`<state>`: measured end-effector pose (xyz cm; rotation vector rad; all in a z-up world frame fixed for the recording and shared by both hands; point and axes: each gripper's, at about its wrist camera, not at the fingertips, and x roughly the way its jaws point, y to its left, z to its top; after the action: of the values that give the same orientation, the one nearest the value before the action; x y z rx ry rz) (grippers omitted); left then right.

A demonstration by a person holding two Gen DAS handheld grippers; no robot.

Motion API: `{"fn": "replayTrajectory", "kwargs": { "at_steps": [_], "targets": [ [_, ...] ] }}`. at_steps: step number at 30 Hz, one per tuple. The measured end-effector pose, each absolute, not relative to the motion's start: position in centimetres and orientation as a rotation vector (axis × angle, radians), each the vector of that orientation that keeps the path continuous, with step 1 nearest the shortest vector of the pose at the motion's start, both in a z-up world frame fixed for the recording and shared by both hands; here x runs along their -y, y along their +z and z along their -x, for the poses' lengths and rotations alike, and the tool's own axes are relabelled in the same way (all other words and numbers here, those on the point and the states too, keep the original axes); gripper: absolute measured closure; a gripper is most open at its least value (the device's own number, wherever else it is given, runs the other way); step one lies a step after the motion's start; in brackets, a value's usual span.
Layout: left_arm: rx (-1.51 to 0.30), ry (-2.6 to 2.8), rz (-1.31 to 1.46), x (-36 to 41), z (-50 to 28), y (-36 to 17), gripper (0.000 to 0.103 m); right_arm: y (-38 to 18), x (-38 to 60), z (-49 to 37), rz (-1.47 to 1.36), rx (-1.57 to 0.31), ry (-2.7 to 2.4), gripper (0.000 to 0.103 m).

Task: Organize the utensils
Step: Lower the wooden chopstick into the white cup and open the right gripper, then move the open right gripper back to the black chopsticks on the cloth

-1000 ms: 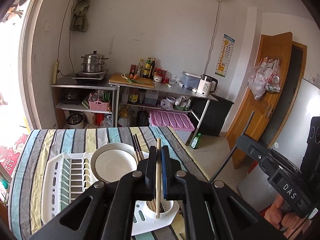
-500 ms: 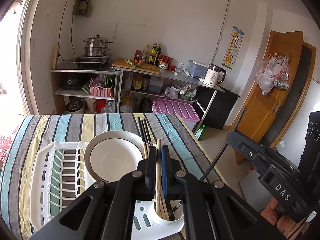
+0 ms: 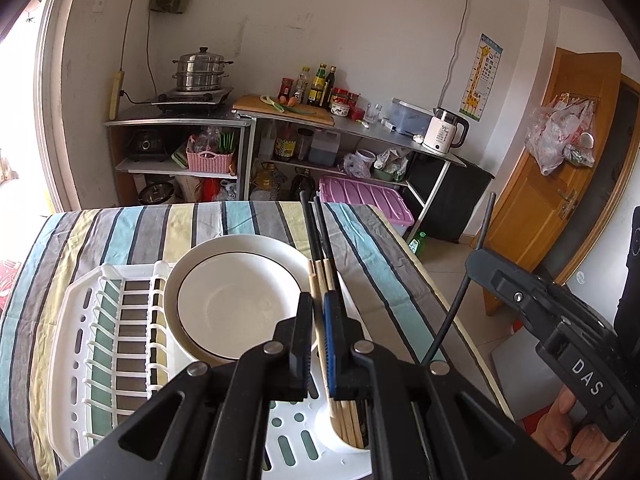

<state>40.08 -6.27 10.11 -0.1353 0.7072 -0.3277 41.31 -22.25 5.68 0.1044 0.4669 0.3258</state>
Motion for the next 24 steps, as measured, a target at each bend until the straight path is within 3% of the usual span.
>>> {"fn": "replayTrajectory", "kwargs": {
  "at_steps": [5, 7, 11, 24],
  "targets": [
    [-0.692, -0.326, 0.128, 6.2, -39.6, 10.3, 0.095, 5.8, 22.6, -41.0, -0.107, -0.466, 0.331, 0.098],
    [-0.688, -0.310, 0.122, 5.9, -39.3, 10.3, 0.094, 5.9, 22.8, -40.6, -0.109, -0.462, 0.330, 0.092],
    [-0.675, -0.305, 0.120, 5.2, -37.7, 10.4, 0.088, 6.2, 23.1, -39.2, -0.110, -0.452, 0.332, 0.091],
    [-0.654, -0.315, 0.125, 2.6, -26.9, 8.2, 0.085, 4.7, 23.9, -28.4, -0.108, -0.427, 0.376, 0.089]
  ]
}}
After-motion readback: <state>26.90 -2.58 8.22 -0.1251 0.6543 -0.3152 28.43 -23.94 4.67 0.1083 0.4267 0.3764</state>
